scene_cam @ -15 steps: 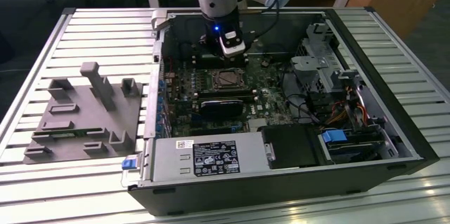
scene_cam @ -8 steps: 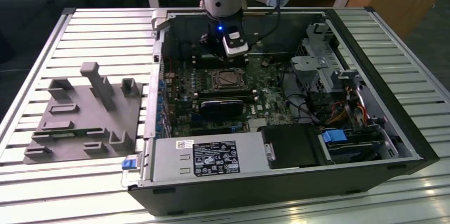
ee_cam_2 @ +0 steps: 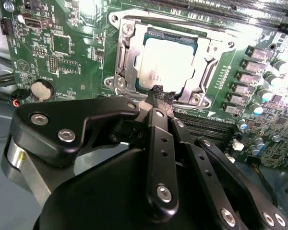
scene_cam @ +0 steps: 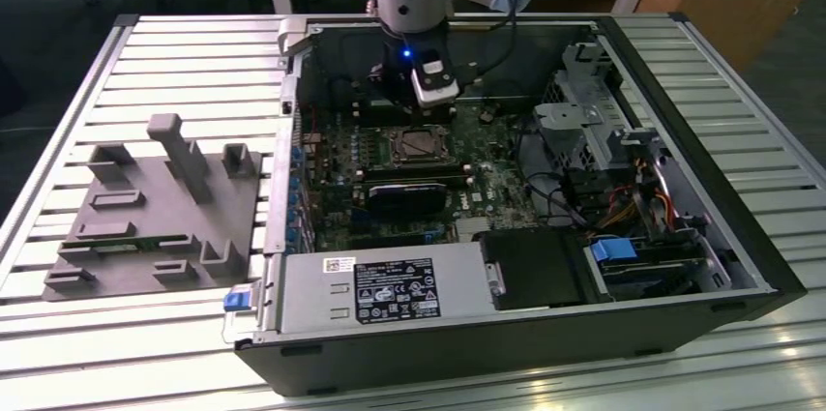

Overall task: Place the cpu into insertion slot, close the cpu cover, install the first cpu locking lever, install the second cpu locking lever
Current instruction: 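Install the first cpu locking lever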

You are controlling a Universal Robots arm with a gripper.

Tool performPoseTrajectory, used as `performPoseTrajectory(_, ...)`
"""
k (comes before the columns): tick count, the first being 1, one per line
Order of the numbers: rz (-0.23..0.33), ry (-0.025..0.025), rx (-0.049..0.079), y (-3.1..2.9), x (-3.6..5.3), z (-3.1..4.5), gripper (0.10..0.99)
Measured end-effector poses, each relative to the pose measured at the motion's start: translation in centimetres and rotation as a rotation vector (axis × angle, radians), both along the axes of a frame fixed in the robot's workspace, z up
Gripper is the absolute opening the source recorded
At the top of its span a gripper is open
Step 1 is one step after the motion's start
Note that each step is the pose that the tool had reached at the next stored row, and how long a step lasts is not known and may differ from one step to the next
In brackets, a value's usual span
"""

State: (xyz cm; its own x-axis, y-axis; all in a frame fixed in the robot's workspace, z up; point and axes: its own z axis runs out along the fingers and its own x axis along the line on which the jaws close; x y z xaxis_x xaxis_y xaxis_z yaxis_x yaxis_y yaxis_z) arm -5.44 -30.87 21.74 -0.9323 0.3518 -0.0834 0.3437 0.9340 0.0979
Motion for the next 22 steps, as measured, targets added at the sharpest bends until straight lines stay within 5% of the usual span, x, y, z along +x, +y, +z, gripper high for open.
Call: performPoseTrajectory(22,0.000,-0.0001,-0.001,-2.61,0.03,0.00,0.102)
